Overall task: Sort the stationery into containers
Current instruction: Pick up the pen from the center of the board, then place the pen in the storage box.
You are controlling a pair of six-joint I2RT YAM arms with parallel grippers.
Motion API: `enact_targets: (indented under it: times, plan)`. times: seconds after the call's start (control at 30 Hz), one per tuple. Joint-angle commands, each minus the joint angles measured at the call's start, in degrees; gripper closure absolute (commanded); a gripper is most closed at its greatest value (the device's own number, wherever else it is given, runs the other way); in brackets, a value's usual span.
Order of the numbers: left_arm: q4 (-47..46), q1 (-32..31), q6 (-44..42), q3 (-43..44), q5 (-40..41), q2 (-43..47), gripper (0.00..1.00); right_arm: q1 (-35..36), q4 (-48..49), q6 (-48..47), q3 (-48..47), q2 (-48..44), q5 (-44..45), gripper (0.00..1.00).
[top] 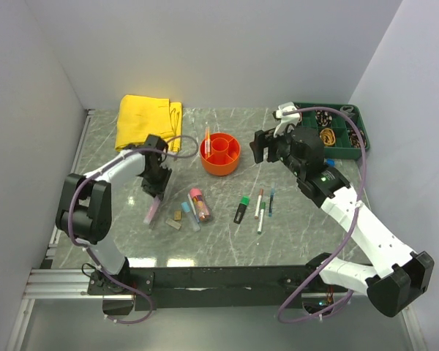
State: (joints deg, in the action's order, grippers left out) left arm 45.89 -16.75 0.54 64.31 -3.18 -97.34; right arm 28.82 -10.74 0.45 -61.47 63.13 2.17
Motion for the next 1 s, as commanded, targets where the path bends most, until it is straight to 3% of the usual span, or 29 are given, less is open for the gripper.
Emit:
enact_targets:
  times: [0.0, 0.13, 0.23, 0.27, 0.37, 0.4, 0.43, 0.67, 0.97]
  plan:
    - [6.14, -0.21, -2.73, 12.75, -7.97, 4.44, 0.99, -2.01, 1.69, -2.47, -0.58, -1.35, 1.07, 0.16]
    - [2.38, -0.30, -1.77, 20.93, -16.14, 5.67, 0.99, -4.03, 2.30, -3.61, -0.40, -1.17, 1.43, 0.17]
    - [-11.13, -0.38, 1.03, 21.12, -23.96, 8.03, 0.99, -4.91, 2.83, -4.92, -0.05, -0.64, 1.69, 0.18]
    - [-22.57, -0.30, 1.92, 18.07, -26.41, 9.00, 0.99, -5.09, 3.01, -5.19, 0.12, -0.38, 1.87, 0.18]
    - [-42.40, -0.65, 7.54, 9.03, -33.10, 12.43, 0.99, -5.35, 3.36, -5.98, 0.30, 0.32, 2.39, 0.18]
    - [-54.38, -1.08, 9.73, 7.16, -33.90, 12.79, 0.99, -5.35, 3.36, -6.07, 0.39, 0.67, 2.57, 0.18]
    - [-58.16, -2.05, 10.44, 6.01, -34.17, 12.35, 0.99, -5.35, 3.27, -6.25, 0.30, 0.76, 2.83, 0.18]
    - [-70.93, -4.25, 16.25, 6.79, -34.36, 4.01, 0.99, -5.61, 3.01, -7.74, 0.30, 1.47, 4.15, 0.19]
    - [-72.87, -7.33, 17.22, 7.41, -32.51, -1.62, 0.99, -5.53, 3.10, -8.27, 1.09, 1.64, 3.63, 0.19]
